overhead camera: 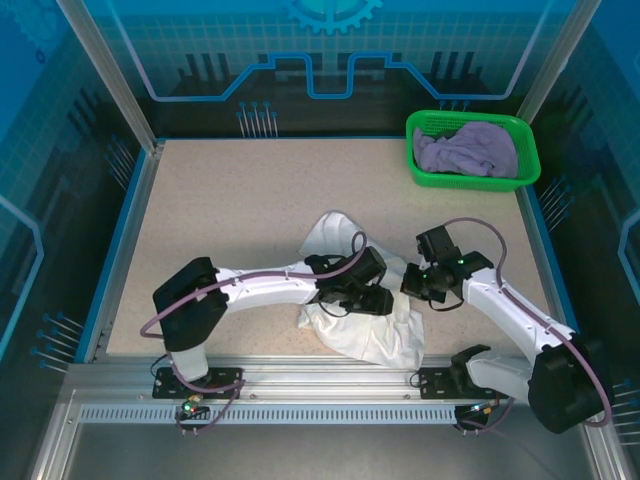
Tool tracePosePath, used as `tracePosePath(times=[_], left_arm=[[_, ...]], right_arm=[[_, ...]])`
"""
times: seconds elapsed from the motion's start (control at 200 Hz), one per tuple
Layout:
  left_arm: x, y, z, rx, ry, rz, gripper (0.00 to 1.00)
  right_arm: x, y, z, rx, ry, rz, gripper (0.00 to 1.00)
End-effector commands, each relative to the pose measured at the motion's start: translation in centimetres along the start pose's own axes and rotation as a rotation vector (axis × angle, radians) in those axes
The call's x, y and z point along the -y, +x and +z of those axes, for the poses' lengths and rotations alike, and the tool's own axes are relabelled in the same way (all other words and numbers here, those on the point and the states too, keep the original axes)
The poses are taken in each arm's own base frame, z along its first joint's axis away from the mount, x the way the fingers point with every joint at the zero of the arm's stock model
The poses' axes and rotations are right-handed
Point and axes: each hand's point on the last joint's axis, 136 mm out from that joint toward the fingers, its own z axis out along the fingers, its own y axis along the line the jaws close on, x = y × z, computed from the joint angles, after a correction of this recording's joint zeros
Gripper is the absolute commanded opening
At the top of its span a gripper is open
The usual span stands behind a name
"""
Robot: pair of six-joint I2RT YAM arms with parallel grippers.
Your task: Fold and stack the t-shirts
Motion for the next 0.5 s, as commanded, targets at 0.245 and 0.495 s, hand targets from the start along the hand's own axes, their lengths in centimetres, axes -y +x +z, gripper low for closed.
tracePosePath(times=[0.245, 0.495], left_arm=[[-4.2, -3.3, -0.5, 0.207, -0.247, -0.182, 0.58], [-4.8, -4.3, 0.8, 0.232, -0.315, -0.171, 0.55]], right_arm=[[0.8, 0.0, -0.2, -0.001, -0.019, 0.004, 0.0], [0.9, -0.4, -0.3, 0.01, -0.019, -0.002, 0.0]])
